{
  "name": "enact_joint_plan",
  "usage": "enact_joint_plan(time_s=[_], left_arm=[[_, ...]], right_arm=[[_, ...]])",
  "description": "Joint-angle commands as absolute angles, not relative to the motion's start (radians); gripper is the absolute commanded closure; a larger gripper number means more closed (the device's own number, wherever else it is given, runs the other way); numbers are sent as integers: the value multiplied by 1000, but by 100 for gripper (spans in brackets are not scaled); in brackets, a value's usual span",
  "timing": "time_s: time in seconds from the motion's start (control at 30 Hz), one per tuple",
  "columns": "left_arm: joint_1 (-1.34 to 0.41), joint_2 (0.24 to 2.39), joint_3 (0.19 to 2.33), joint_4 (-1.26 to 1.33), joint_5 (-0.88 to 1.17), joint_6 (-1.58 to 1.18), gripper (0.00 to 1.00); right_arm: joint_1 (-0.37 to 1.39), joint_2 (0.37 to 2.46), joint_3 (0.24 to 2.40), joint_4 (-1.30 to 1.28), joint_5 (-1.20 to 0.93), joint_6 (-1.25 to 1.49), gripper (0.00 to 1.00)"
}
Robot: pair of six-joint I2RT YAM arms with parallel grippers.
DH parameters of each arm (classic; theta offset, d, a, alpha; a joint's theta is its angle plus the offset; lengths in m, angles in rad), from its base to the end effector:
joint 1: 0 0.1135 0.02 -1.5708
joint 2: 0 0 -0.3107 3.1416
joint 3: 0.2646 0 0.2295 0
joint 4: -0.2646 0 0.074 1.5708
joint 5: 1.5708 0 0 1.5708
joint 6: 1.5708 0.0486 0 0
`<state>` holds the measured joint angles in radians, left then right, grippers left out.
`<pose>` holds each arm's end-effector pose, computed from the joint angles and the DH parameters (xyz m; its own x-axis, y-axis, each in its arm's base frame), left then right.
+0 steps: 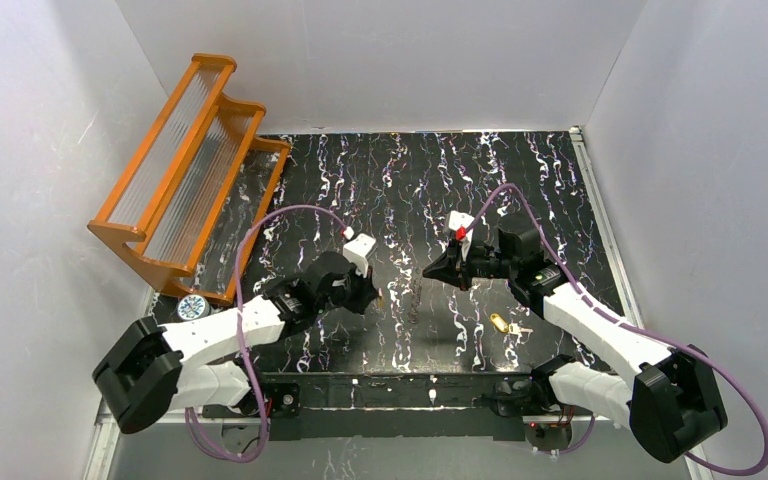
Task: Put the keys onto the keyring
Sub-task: Pick up the key from the center of the board.
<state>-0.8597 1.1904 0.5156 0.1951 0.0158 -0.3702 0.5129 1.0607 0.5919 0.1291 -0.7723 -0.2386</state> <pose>0.1455 -0.1701 0.2539 -0.5582 0.0937 -0.8244 0.6058 0.7250 -0.3278 0.1538 0.1255 0.3019 -0.0636 -0.2301 -0.9711 -0.9672 0.2541 0.0031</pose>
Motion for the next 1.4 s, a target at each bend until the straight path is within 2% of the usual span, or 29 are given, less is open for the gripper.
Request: enact_joint_plan(time_s=[0.0,0.37,0.7,0.97,1.37], left_arm=[[-864,1114,599,73,-22,-111,100],[-864,1051,657,103,-1,123,100],[-864,1019,621,234,212,218,100],[-872,981,581,319,296,274,100],[-978,1005,590,274,240,417,100]], right_arm=[[517,1045,622,158,-816,-239,99],[531,1071,627,166,-884,-230,99],[566,1099,615,199,-947,-257,99],[588,1111,618,204,-985,-278,99],[606,1116,628,187,-1010,-317,99]])
